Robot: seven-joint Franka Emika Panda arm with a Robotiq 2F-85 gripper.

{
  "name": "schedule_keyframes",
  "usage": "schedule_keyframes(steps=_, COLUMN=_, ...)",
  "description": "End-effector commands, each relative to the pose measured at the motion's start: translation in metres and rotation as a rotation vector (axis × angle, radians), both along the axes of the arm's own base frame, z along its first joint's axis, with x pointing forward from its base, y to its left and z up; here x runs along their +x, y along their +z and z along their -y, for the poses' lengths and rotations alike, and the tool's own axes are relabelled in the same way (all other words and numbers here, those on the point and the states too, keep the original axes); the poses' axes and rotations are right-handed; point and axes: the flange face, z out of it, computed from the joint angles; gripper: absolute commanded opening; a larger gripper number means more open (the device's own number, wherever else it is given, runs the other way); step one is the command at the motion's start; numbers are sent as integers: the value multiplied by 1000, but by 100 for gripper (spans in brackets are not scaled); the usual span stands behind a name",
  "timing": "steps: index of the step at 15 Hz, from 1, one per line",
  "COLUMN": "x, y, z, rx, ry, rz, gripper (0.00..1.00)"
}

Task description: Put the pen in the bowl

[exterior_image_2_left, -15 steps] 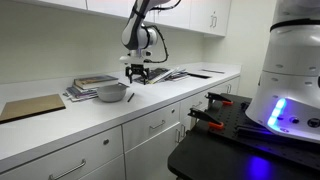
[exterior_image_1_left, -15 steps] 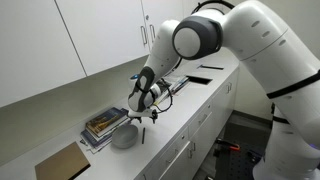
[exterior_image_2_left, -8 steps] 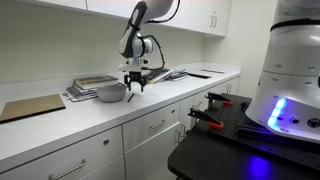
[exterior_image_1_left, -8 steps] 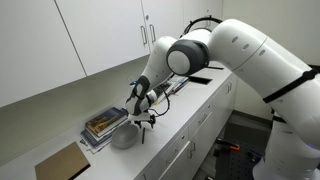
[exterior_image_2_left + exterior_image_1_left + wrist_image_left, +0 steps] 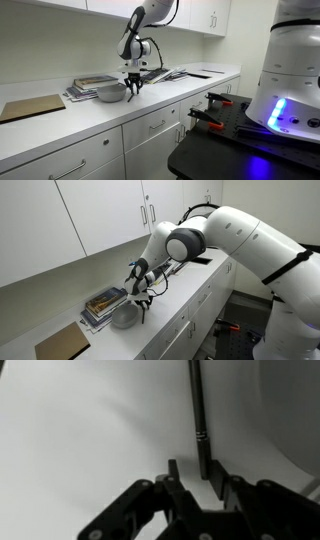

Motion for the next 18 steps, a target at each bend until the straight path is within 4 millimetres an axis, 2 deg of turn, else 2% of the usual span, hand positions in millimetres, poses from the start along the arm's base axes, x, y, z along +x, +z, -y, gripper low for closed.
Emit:
schedule_keyframes(steps=1, x=6, y=-3, z=0, rx=32, ry=20, rz=-7, gripper=10)
schedule_keyframes(steps=2, x=7, y=-3, z=-1, rx=31, ry=25, rz=-4, gripper=6)
schedule_keyframes(steps=3, x=7, y=-3, z=-2, rx=30, ry=31, rz=-3, gripper=10)
schedule_keyframes(steps=4, x=7, y=-4, z=-4, rx=31, ry=37, rz=-3, gripper=8)
schedule_keyframes(steps=5, x=7, y=-4, z=-5, rx=32, ry=48, rz=-3, gripper=14)
schedule_keyframes(steps=7, x=7, y=-4, z=-7, rx=33, ry=62, rz=-4, gripper=35)
schedule_keyframes(steps=11, x=6, y=-3, z=-8, rx=33, ry=66, rz=-4, gripper=62)
schedule_keyframes(steps=14, x=5, y=-8, z=-10, rx=36, ry=67, rz=-9, gripper=68)
schedule_keyframes(steps=18, x=4, y=-9, z=-15, rx=49, ry=98, rz=-10, gripper=63)
